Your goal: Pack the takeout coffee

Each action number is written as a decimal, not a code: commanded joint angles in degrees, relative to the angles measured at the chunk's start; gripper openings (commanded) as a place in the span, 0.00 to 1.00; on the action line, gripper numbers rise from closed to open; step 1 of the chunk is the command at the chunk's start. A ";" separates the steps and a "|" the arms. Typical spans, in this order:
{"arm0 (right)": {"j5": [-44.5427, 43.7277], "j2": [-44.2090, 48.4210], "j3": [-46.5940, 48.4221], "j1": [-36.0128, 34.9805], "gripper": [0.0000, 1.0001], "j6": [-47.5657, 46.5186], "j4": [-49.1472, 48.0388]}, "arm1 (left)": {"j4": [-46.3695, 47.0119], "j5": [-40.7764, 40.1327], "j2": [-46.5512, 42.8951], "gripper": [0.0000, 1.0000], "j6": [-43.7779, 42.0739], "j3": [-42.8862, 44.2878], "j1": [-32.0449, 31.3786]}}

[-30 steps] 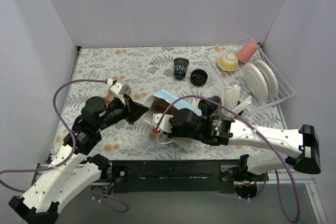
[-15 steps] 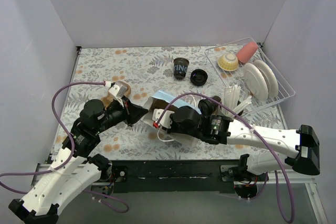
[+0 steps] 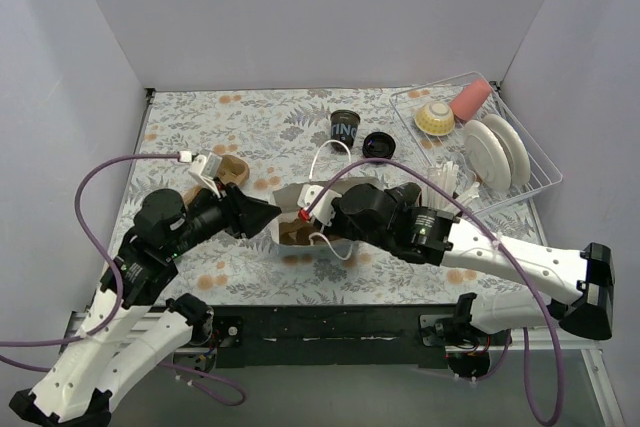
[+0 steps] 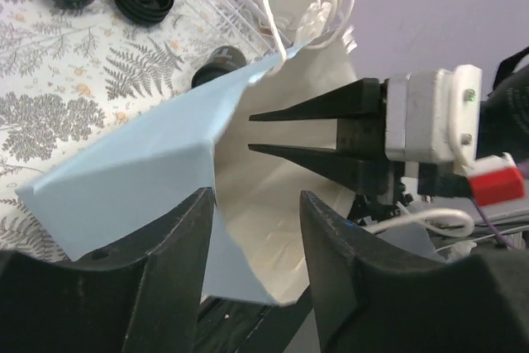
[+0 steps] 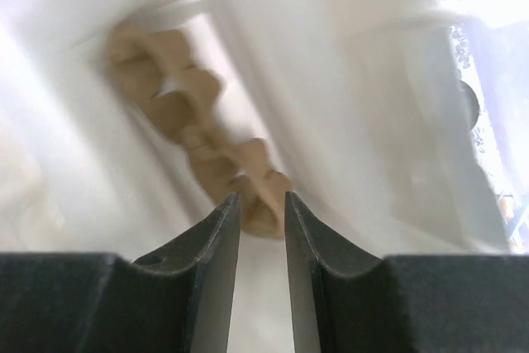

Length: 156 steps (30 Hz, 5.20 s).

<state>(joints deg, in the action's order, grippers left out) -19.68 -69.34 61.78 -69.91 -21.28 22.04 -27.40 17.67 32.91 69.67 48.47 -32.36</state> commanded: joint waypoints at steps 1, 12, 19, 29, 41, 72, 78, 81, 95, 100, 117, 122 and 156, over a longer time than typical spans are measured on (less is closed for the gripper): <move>1.57 3.16 4.49 2.14 0.36 -0.78 1.42 | -5.01 -3.85 1.53 0.47 0.30 9.44 -0.07; 4.03 3.25 12.65 6.63 0.37 0.52 3.44 | -10.84 -6.61 19.03 0.59 -21.74 24.57 -0.07; 5.18 5.70 17.50 6.89 0.40 10.35 6.08 | -10.04 0.35 25.62 0.62 -30.36 25.44 -0.07; -2.72 8.87 18.20 6.89 0.54 31.10 10.38 | -5.47 -2.21 35.47 0.62 -31.18 34.06 -0.07; -8.45 7.56 21.27 6.89 0.56 46.23 20.67 | -8.55 -7.30 39.34 0.64 -38.47 39.51 -0.07; -8.53 10.37 12.22 7.59 0.51 49.23 16.54 | -7.75 -24.41 34.41 0.64 -28.36 43.81 -0.07; -7.39 10.28 13.46 7.59 0.50 49.49 17.24 | -10.83 -26.03 39.34 0.64 -30.82 45.76 0.28; -7.21 11.33 12.58 7.59 0.50 50.45 17.24 | -12.31 -19.80 41.27 0.64 -33.54 45.04 0.63; -8.62 17.66 9.85 7.59 0.50 51.07 18.74 | -15.40 5.18 53.04 0.67 -45.58 52.23 0.63; -9.23 20.20 9.68 7.59 0.51 52.39 21.28 | -16.90 11.93 59.10 0.67 -48.57 58.31 -0.24; -11.43 23.38 10.99 7.59 0.52 54.68 24.10 | -20.68 -4.73 64.83 0.08 -46.57 57.26 -6.75; -11.34 20.39 14.24 7.51 0.56 53.19 23.48 | -25.58 -11.68 65.88 0.00 -29.62 64.44 -6.67; 3.67 7.02 21.99 7.68 0.68 44.22 14.70 | -19.27 -34.27 35.21 0.01 37.20 29.58 -1.48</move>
<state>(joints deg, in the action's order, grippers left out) -21.52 -64.55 81.80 -62.30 23.11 40.27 -49.36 -14.28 71.83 102.35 79.35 -33.56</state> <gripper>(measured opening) 0.670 0.029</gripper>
